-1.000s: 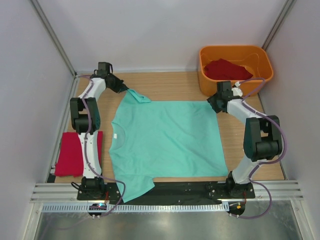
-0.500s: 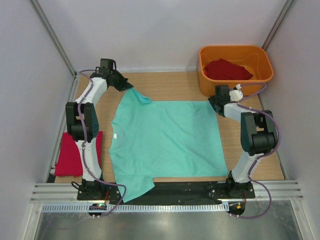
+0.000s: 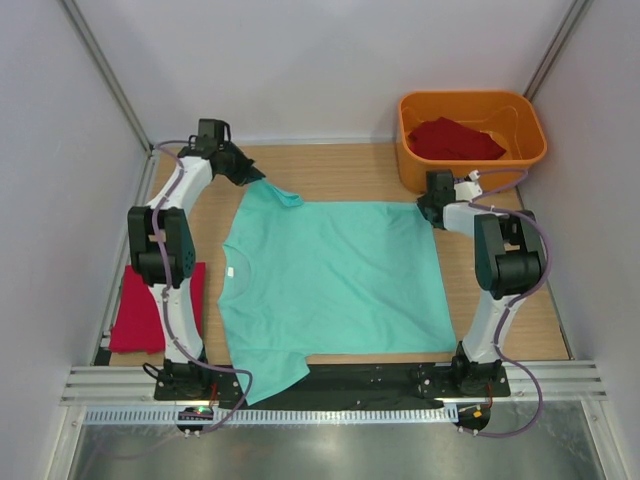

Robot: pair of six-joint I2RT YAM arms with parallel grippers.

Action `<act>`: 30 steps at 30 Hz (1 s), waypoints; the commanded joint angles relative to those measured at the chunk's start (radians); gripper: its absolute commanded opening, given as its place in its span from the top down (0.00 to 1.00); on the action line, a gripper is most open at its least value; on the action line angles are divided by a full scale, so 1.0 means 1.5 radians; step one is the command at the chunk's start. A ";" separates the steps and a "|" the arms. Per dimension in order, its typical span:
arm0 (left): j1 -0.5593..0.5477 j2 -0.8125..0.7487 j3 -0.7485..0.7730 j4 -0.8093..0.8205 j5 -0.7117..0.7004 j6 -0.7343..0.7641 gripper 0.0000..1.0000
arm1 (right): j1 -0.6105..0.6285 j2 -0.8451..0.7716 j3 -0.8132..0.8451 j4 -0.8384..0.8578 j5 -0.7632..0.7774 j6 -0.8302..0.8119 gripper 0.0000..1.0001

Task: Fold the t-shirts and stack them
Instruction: Fold the tshirt

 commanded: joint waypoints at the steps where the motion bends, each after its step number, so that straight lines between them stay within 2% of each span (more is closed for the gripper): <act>1: 0.002 -0.062 0.002 -0.011 0.010 0.021 1.00 | 0.001 -0.001 0.048 0.019 0.036 0.009 0.87; 8: 0.010 -0.140 -0.053 -0.050 0.005 0.042 1.00 | 0.002 -0.013 0.107 -0.090 0.008 -0.092 0.98; 16: 0.010 -0.273 -0.227 -0.057 0.011 0.049 1.00 | 0.000 -0.072 0.032 -0.097 -0.037 -0.158 0.99; 30: 0.007 -0.482 -0.413 -0.123 -0.027 0.067 1.00 | -0.002 -0.149 -0.026 -0.127 -0.066 -0.210 0.99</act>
